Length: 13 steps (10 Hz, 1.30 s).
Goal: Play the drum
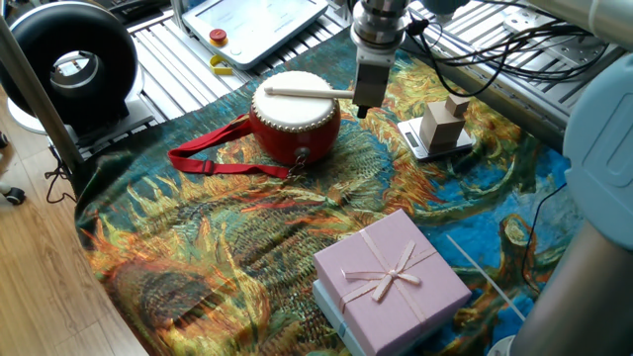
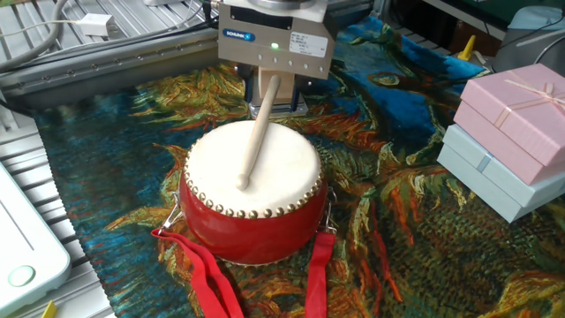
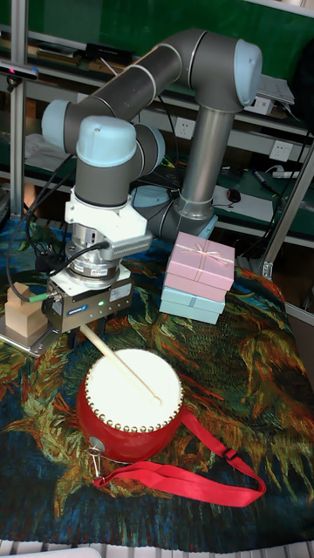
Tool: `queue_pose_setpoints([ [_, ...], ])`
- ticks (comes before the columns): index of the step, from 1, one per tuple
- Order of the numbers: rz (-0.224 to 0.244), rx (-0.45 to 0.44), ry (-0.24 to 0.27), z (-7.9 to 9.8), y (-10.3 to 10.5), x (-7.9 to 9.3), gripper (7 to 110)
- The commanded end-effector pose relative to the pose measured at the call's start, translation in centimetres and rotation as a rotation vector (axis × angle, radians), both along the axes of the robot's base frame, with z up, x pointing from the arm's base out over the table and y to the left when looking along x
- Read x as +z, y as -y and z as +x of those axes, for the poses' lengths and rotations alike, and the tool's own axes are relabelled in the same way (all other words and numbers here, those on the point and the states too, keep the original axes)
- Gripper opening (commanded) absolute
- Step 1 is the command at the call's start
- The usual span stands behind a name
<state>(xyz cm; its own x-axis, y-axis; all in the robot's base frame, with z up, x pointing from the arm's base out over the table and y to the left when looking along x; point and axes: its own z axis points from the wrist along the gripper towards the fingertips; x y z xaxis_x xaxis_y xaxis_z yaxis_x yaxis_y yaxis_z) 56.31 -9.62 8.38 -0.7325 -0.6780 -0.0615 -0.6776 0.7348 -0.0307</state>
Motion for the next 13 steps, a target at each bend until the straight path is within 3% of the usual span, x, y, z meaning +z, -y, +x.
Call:
queue_pose_setpoints([
  [1,0.017,-0.011,0.001,0.1,-0.4,0.1,44],
  [4,0.005,-0.014,0.003,0.5,-1.0,0.4,44],
  [6,-0.011,-0.078,0.001,0.7,-1.6,0.2,44],
  [7,-0.016,-0.111,0.027,1.4,-1.7,0.0,22],
  [12,0.024,-0.097,0.042,2.0,-2.4,0.1,22],
  [13,0.023,-0.095,0.044,2.1,-2.3,0.1,7],
])
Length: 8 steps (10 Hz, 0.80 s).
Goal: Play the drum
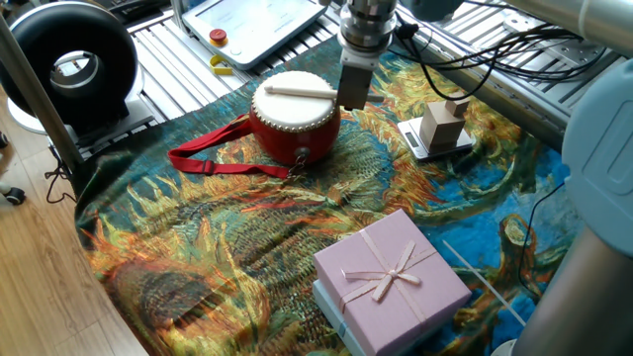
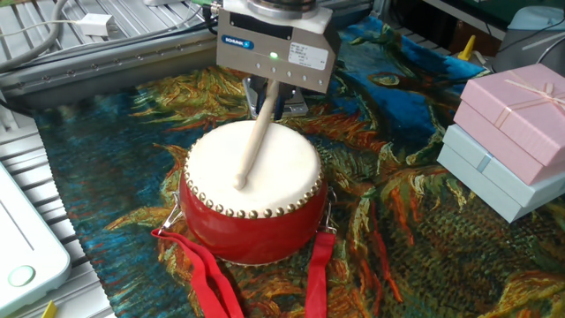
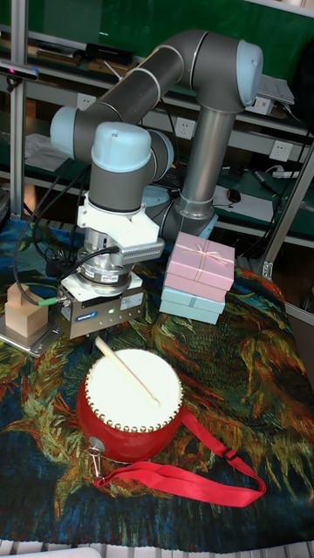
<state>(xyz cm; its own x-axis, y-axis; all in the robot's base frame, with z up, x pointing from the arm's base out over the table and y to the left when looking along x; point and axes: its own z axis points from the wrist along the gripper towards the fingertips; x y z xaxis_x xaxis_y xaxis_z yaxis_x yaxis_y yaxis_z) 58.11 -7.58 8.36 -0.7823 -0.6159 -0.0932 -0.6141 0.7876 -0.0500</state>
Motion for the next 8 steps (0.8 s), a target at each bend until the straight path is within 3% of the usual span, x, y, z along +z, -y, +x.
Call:
queue_pose_setpoints([
  [1,0.019,0.000,0.017,0.5,-0.3,0.2,7],
  [2,0.023,-0.016,0.051,1.3,-0.3,0.4,7],
  [4,0.034,-0.045,0.036,0.9,-0.5,0.4,7],
  [8,0.002,-0.053,0.001,-0.1,0.3,0.5,7],
])
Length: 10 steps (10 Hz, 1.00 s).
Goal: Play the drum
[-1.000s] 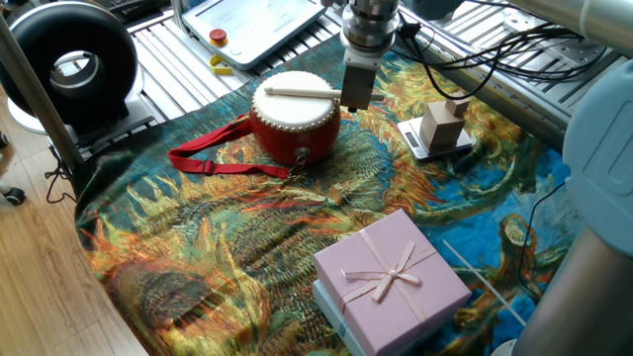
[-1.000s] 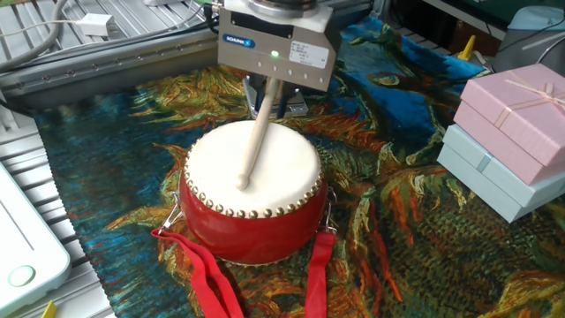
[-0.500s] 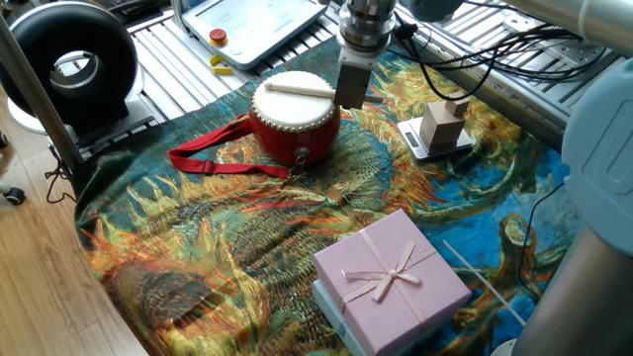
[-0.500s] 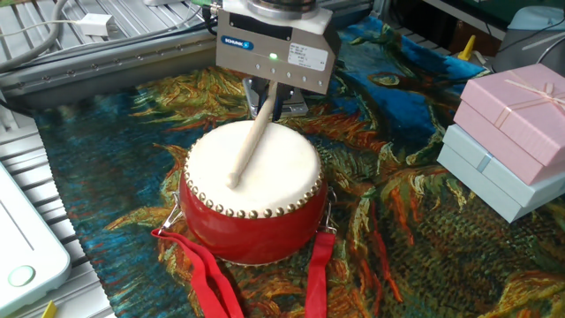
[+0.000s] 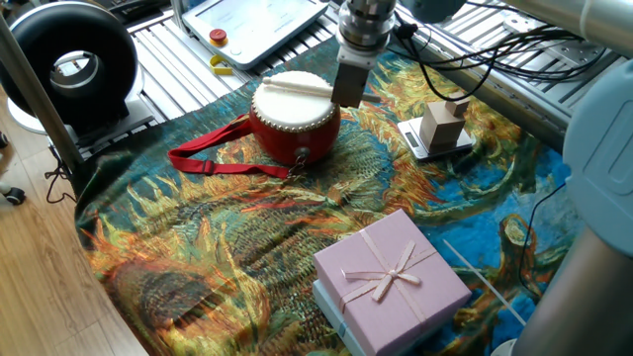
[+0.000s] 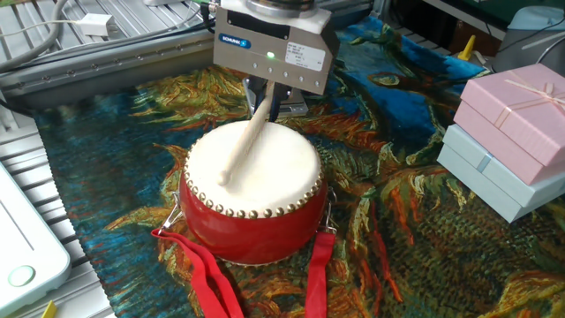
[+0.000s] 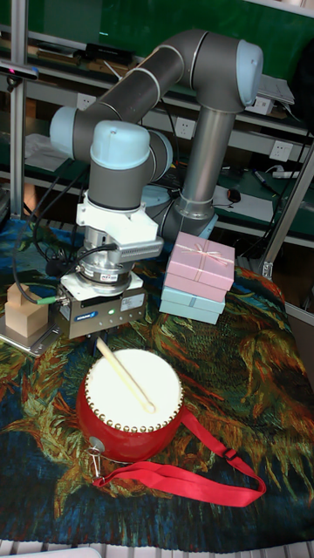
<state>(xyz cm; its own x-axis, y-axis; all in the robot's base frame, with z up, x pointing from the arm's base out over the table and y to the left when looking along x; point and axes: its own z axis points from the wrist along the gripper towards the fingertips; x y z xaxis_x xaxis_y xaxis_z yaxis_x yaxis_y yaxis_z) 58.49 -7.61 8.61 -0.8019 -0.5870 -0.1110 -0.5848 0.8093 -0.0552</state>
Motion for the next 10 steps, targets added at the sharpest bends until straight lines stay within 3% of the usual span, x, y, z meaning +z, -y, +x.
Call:
queue_pose_setpoints([
  [1,-0.011,-0.025,-0.028,-1.1,0.5,0.5,7],
  [5,-0.029,-0.049,-0.060,-2.6,1.0,3.1,7],
  [10,-0.013,-0.099,-0.076,-3.5,0.9,6.4,7],
])
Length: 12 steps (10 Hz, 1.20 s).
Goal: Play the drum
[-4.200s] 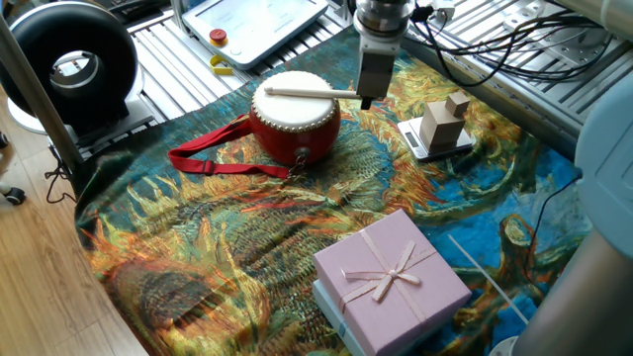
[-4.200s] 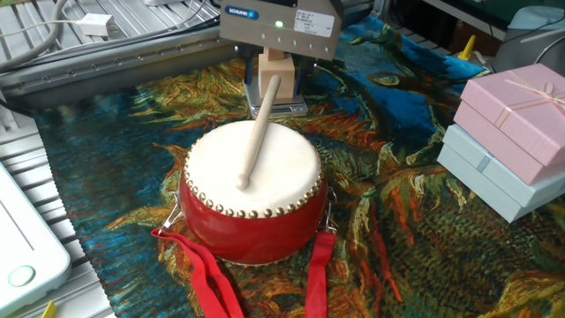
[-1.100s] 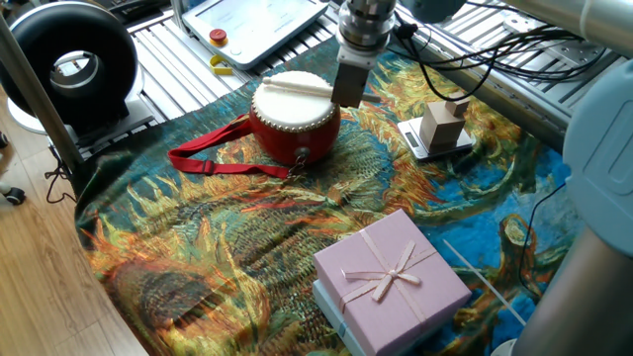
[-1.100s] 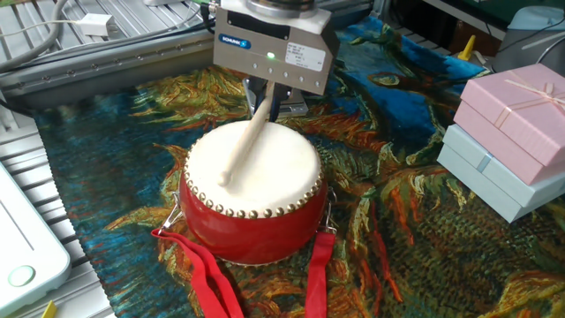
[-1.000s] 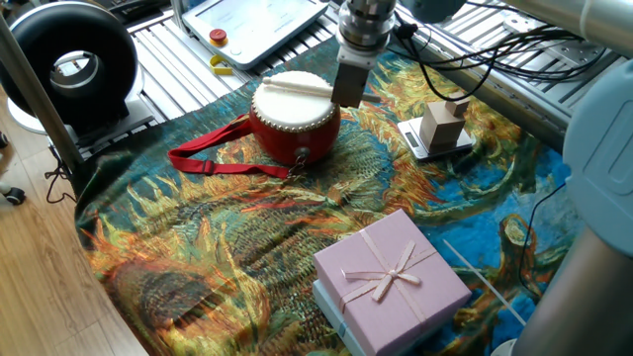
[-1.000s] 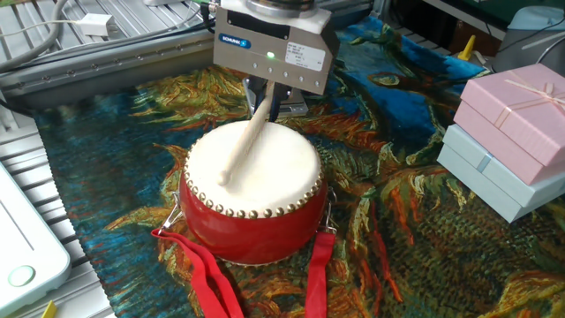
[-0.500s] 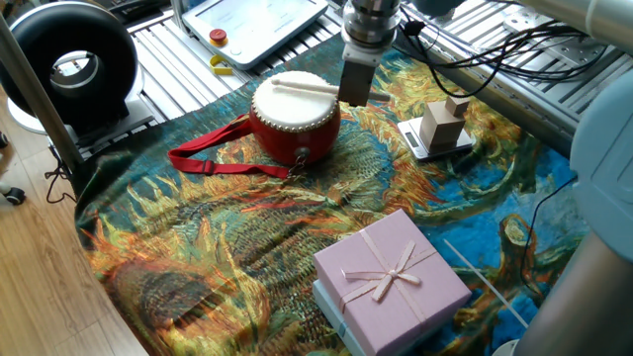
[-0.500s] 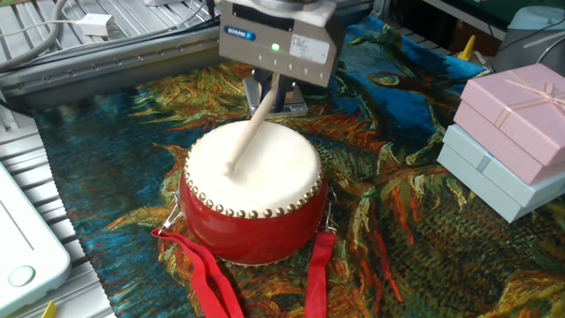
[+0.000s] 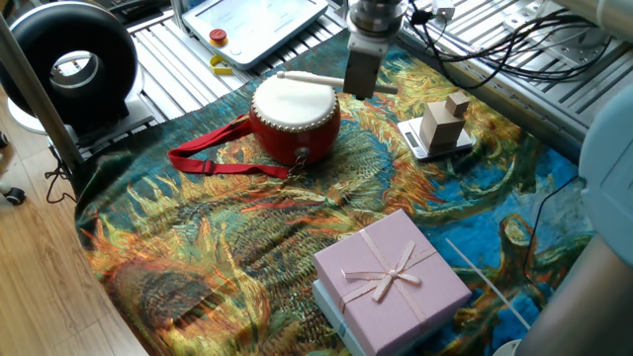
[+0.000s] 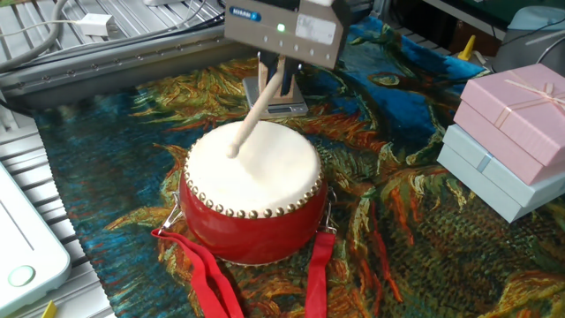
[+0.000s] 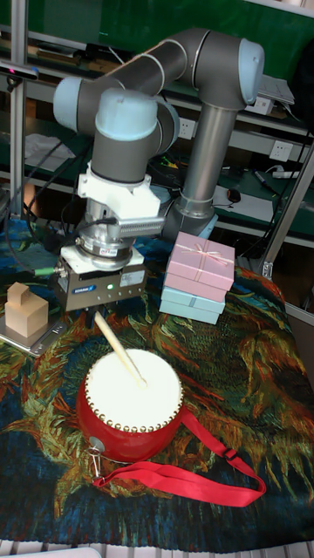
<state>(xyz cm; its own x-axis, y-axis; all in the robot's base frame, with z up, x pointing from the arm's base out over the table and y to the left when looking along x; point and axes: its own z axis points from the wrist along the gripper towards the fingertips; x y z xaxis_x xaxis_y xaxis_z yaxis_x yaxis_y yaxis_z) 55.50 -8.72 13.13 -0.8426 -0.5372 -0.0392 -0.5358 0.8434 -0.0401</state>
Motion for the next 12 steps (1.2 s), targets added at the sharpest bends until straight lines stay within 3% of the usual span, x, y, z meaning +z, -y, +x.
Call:
queue_pose_setpoints([
  [1,0.022,-0.047,-0.010,-0.7,-0.3,2.3,7],
  [7,0.021,-0.059,-0.013,-1.0,-0.2,2.6,7],
  [10,0.027,-0.054,-0.012,-0.1,-0.9,1.4,7],
  [12,0.018,-0.045,-0.004,0.6,-0.9,-0.3,7],
])
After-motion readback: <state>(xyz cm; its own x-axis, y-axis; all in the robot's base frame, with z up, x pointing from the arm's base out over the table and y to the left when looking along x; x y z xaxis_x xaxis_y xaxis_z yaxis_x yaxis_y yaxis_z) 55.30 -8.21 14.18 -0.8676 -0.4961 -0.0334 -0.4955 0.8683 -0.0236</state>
